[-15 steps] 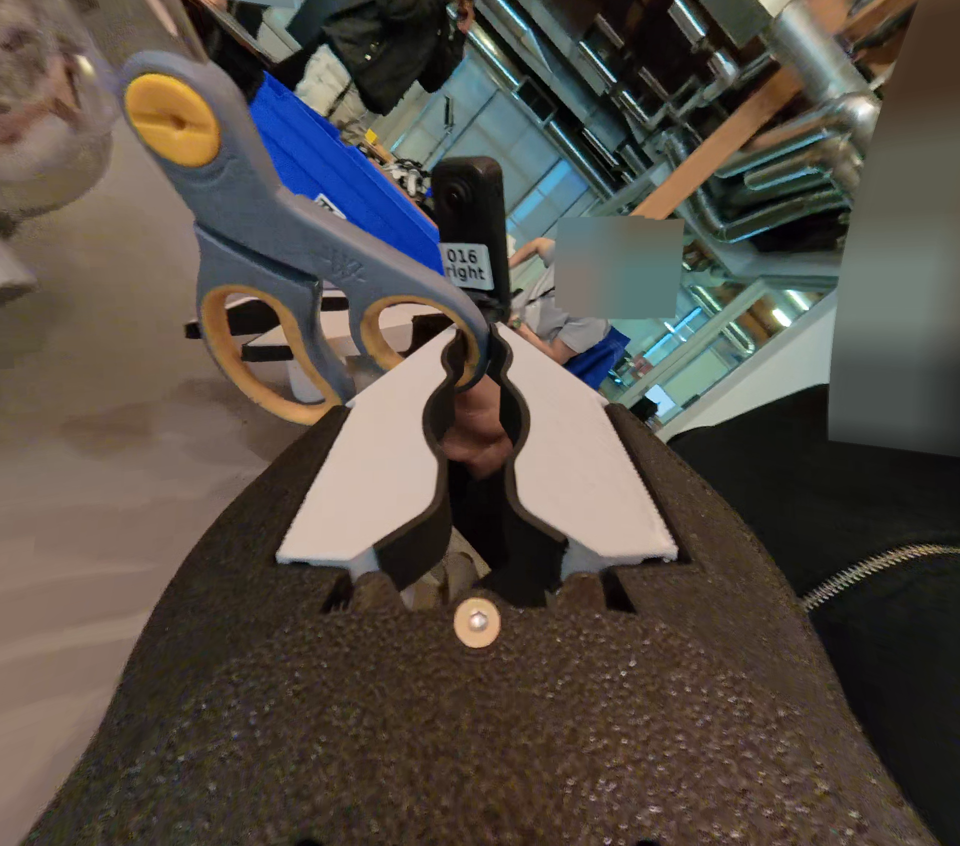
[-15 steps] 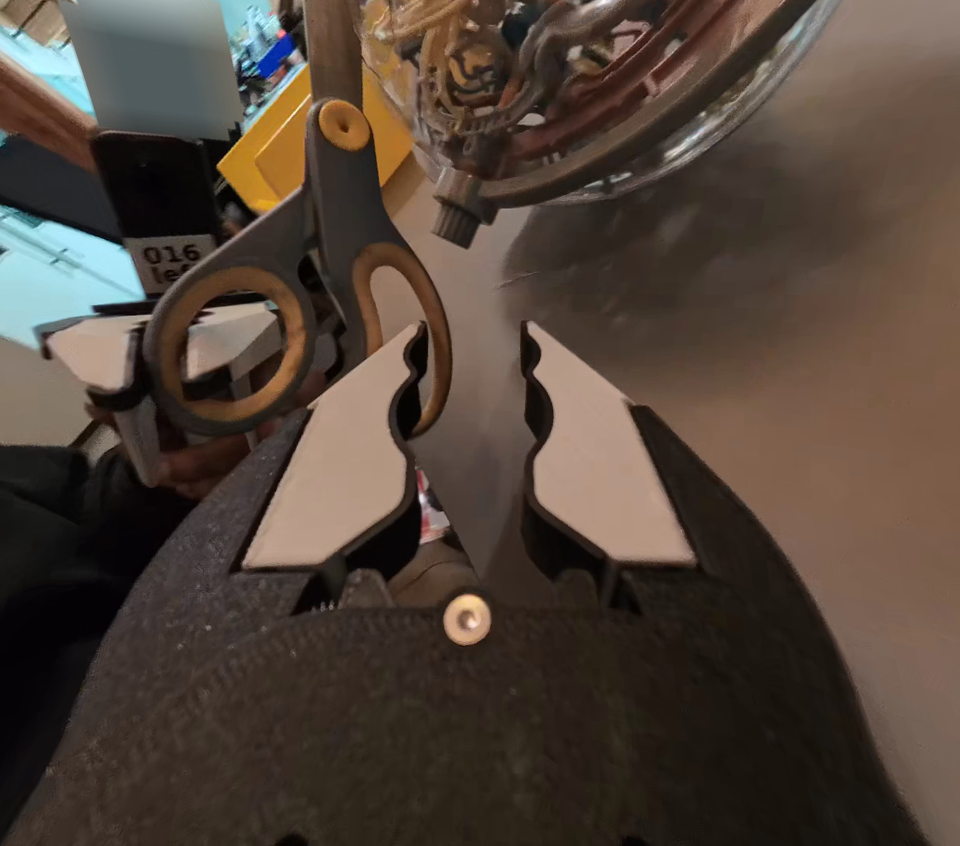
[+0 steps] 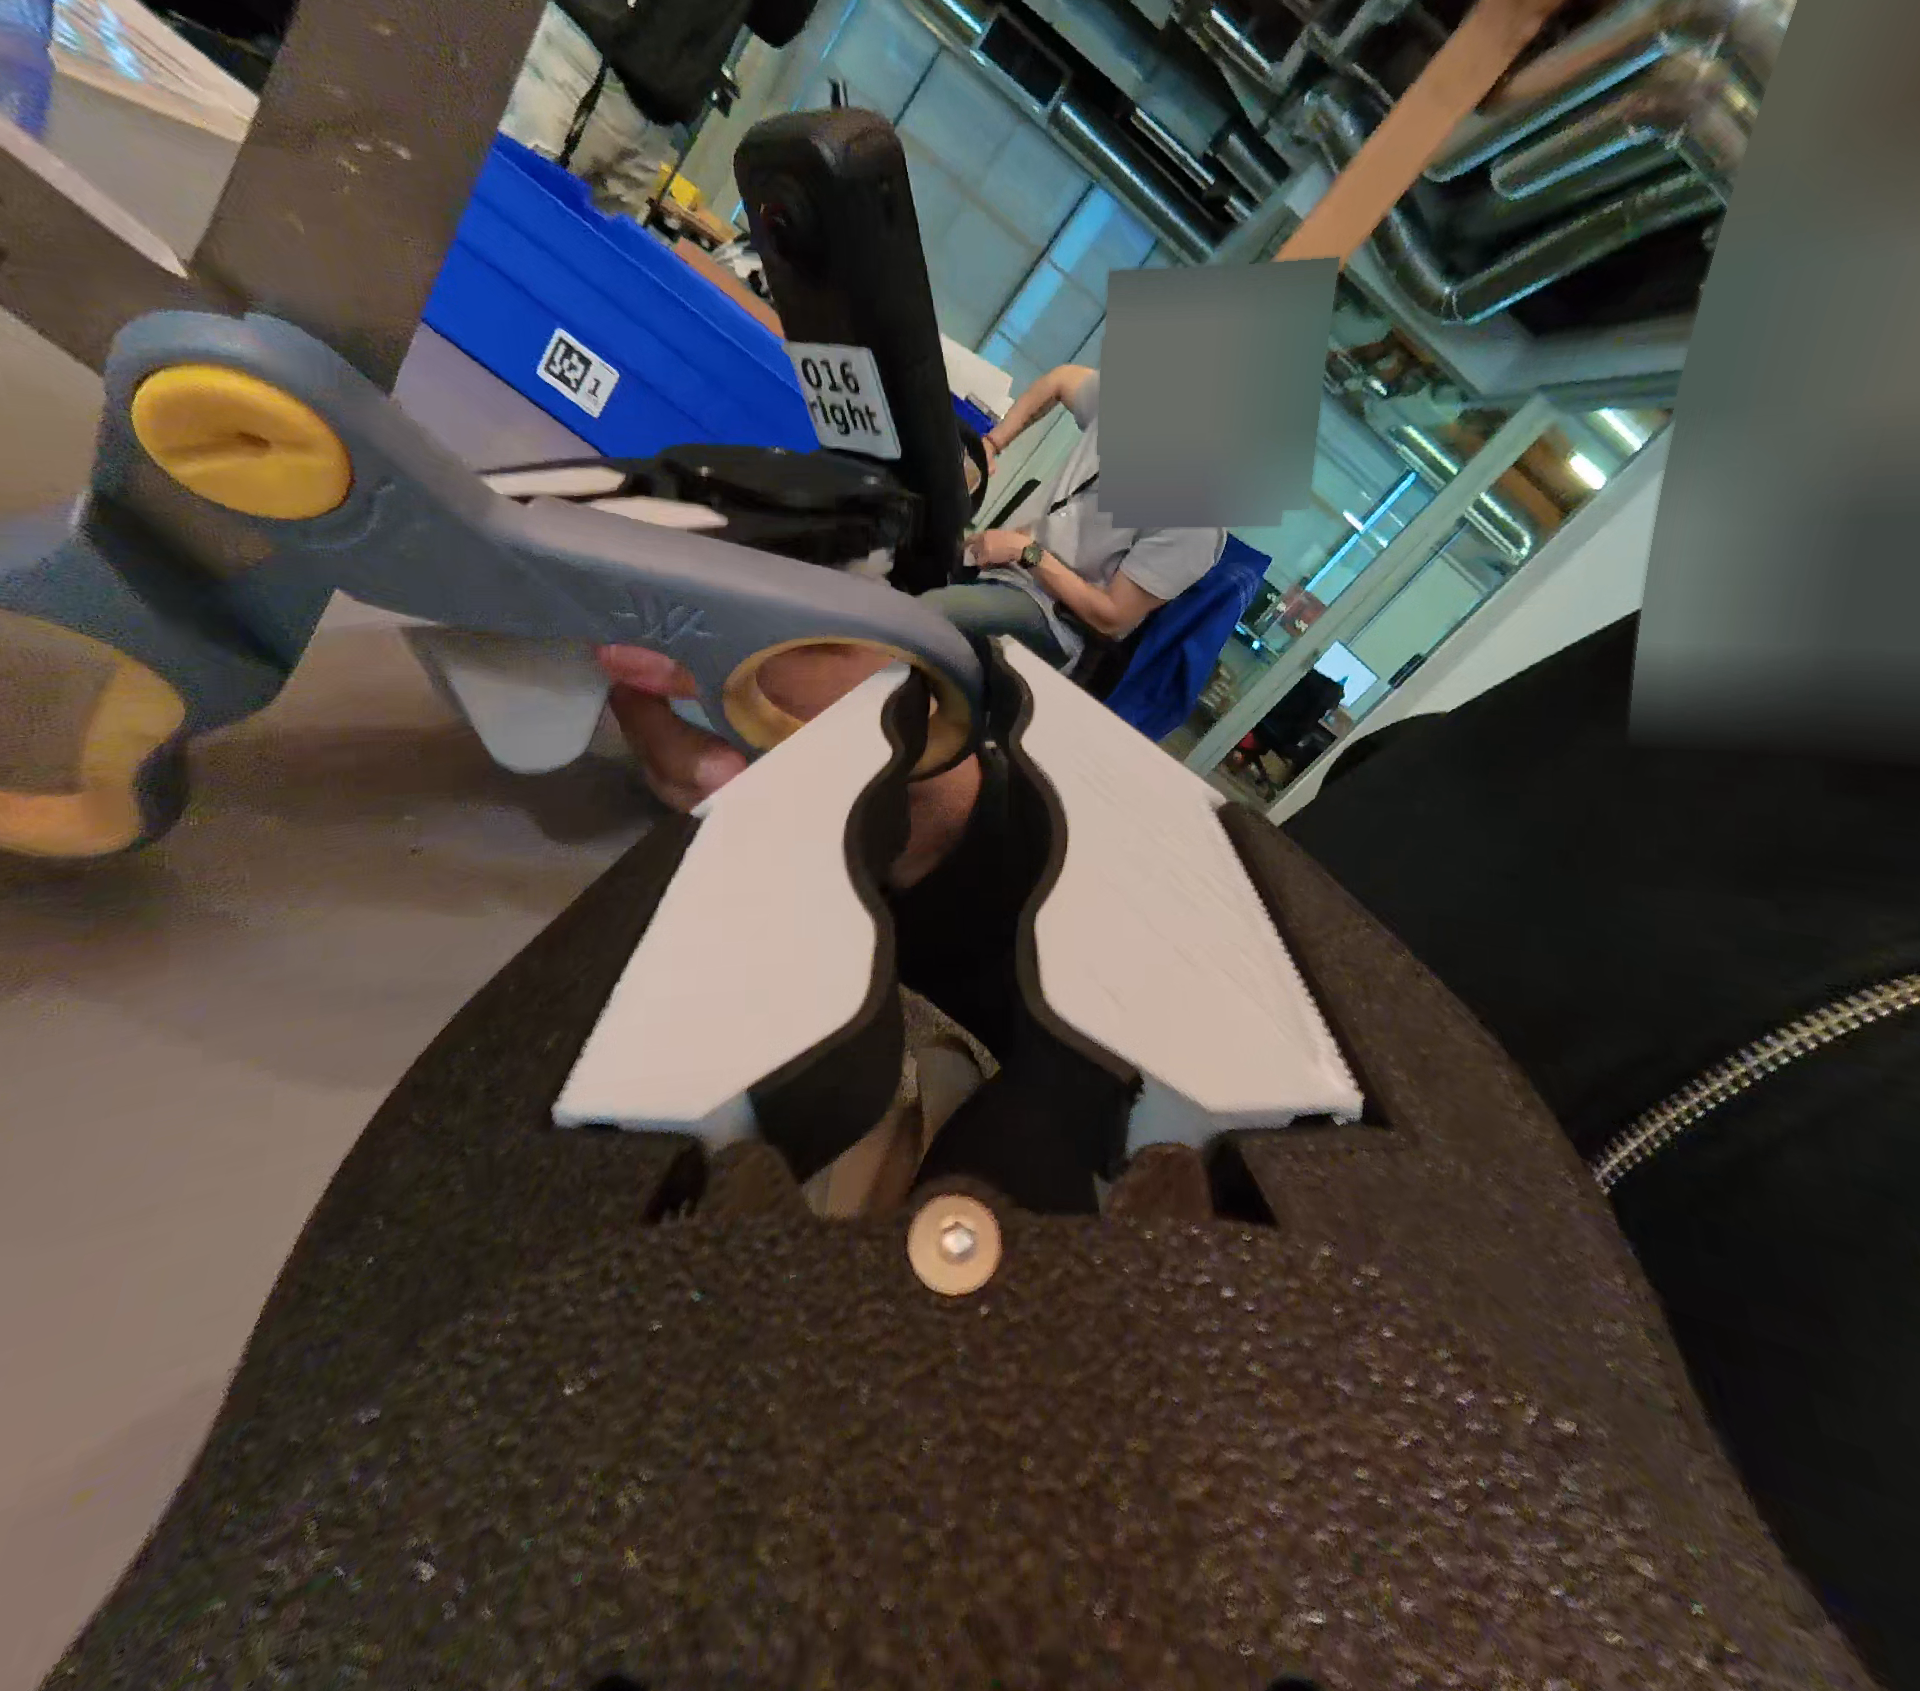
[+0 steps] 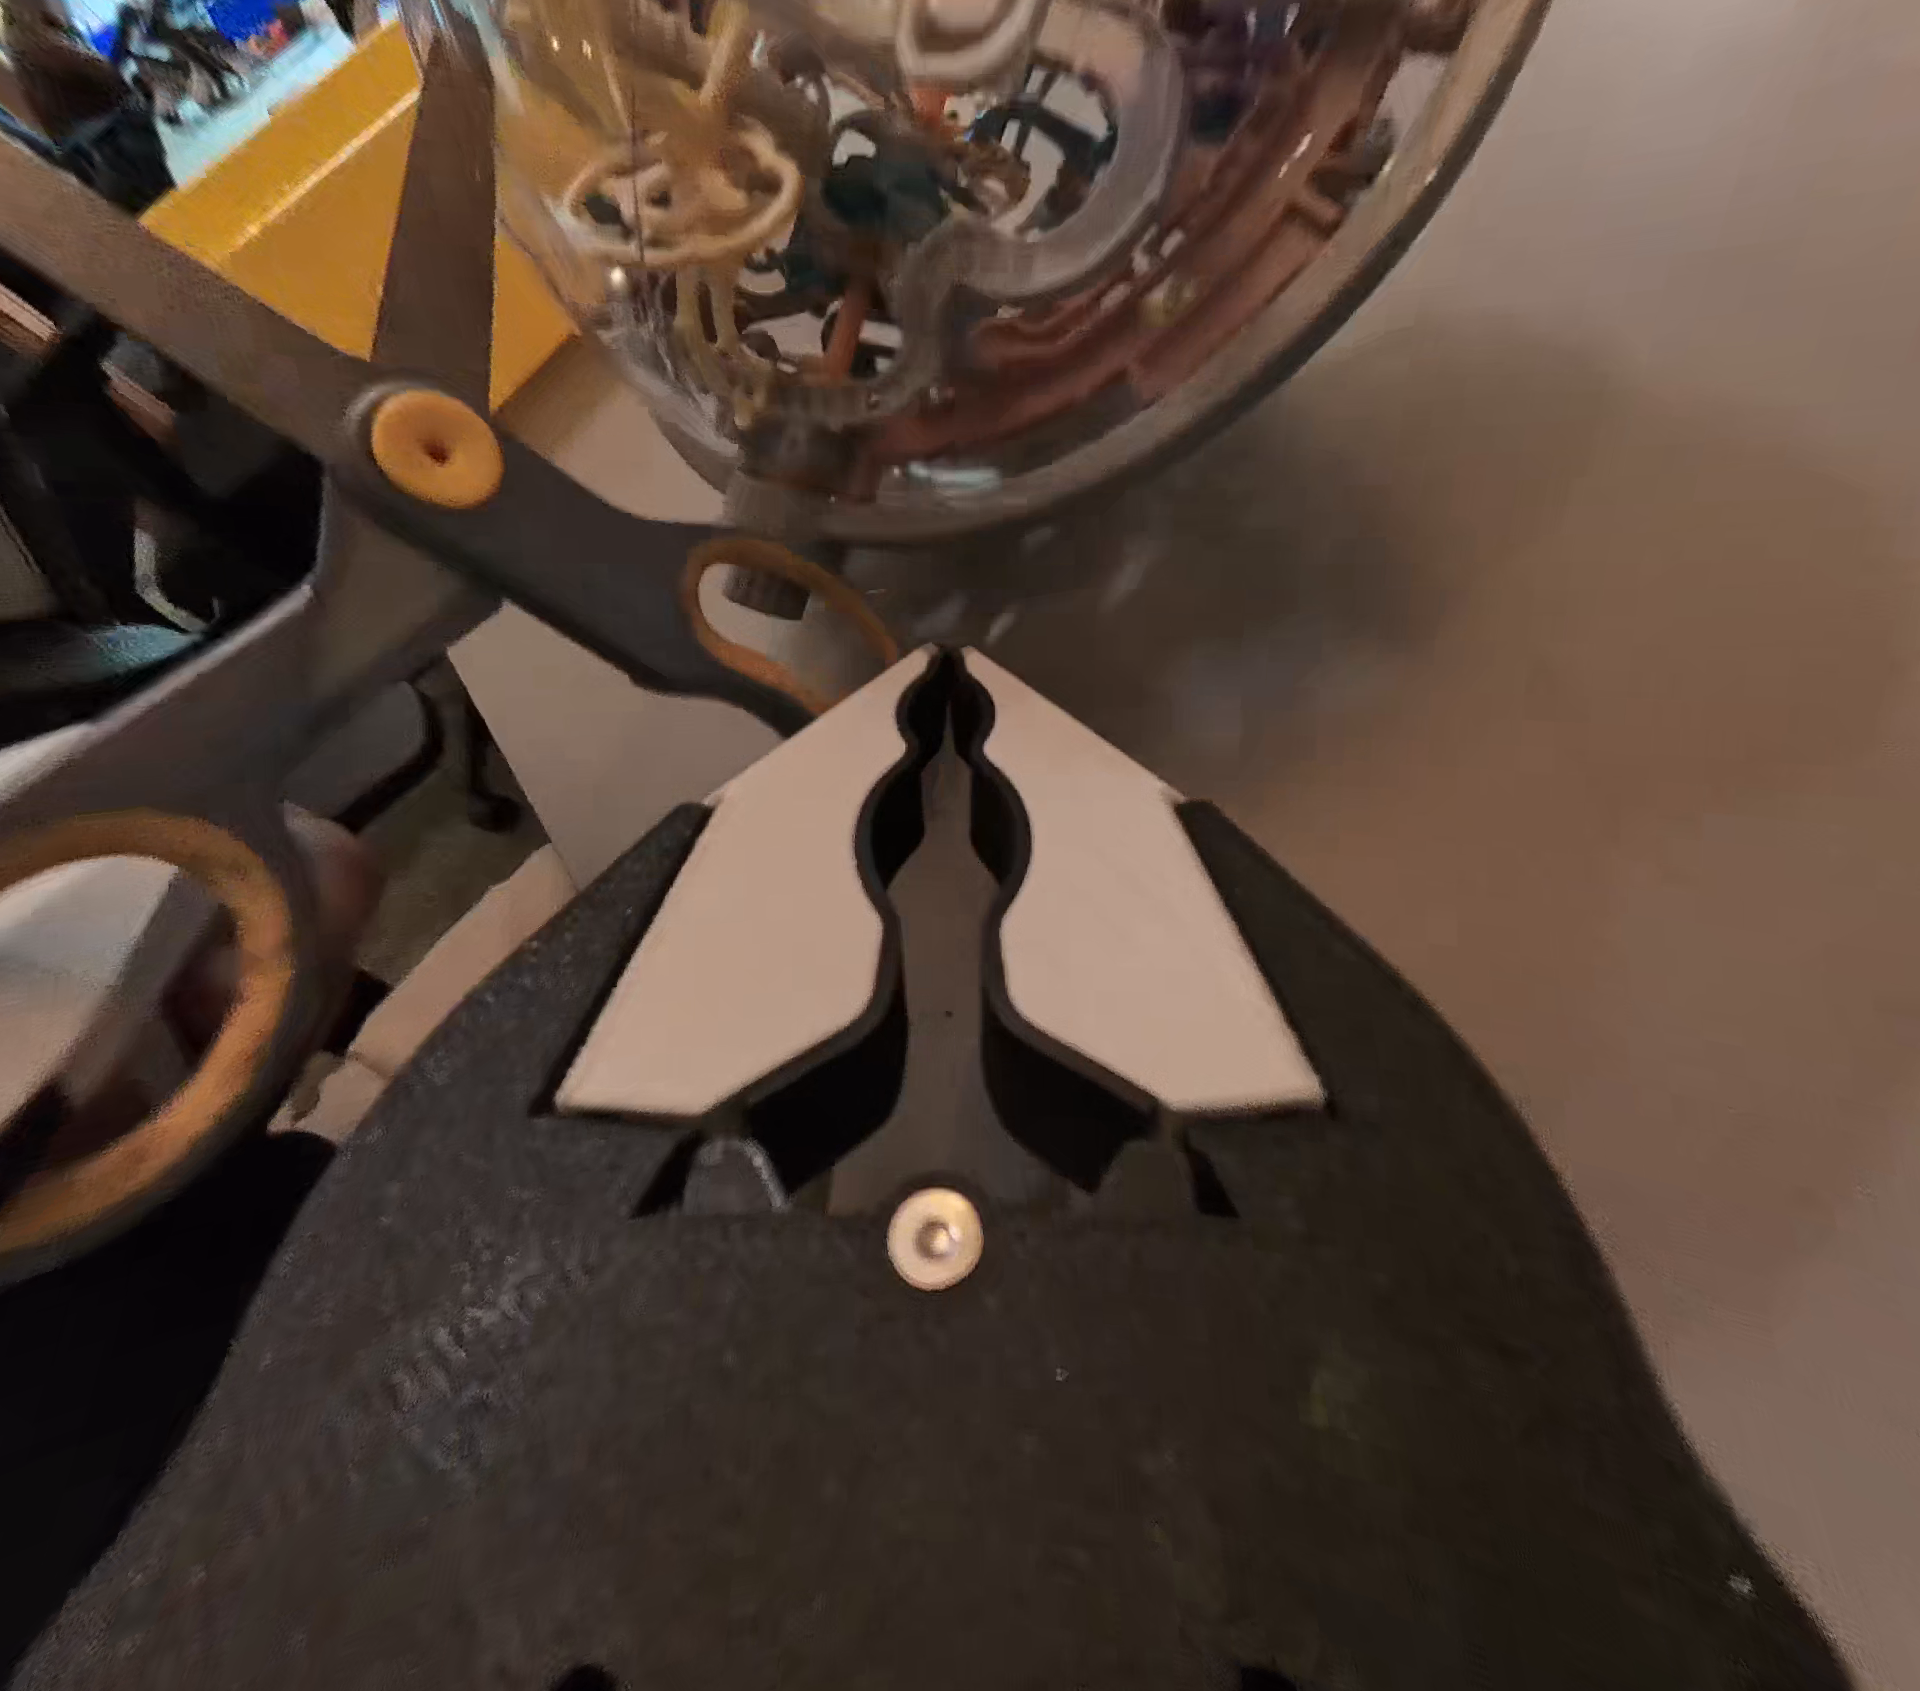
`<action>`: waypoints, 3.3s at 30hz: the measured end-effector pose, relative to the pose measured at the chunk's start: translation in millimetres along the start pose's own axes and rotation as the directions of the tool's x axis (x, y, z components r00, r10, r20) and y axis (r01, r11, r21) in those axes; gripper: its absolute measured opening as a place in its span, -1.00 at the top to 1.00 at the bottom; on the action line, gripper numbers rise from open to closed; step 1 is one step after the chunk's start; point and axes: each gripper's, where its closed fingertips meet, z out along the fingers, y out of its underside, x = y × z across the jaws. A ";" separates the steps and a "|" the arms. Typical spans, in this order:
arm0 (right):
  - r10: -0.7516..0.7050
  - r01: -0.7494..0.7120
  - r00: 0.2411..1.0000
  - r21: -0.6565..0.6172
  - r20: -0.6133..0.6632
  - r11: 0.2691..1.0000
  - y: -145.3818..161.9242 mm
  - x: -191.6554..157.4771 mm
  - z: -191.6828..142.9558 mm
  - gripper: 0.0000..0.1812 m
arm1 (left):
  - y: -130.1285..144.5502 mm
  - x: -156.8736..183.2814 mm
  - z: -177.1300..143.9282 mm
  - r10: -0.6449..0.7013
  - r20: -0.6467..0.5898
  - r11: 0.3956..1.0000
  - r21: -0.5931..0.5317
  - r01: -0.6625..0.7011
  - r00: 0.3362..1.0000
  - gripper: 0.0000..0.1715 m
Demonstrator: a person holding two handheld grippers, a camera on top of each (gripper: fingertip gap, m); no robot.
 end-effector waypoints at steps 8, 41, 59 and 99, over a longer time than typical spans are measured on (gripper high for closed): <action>-0.077 0.073 0.988 0.028 0.136 0.997 7.4 -23.8 -11.7 0.94 | -1.3 -5.0 -2.5 0.004 0.021 1.000 -0.008 -0.004 1.000 0.93; -0.136 0.115 0.974 0.127 0.181 0.985 -1.6 -67.1 15.6 0.90 | -24.6 -7.9 -18.2 0.013 0.034 0.998 0.059 -0.015 0.999 0.81; -0.081 0.048 0.973 0.153 0.216 0.987 -7.1 -66.9 12.9 0.89 | -48.7 -150.5 -101.5 -0.126 0.615 0.985 0.173 0.023 0.778 0.69; -0.021 -0.008 0.983 0.156 0.183 0.988 -5.3 -41.2 -5.9 0.89 | -134.2 -178.8 -153.4 -0.112 0.554 0.939 0.331 -0.095 0.825 0.37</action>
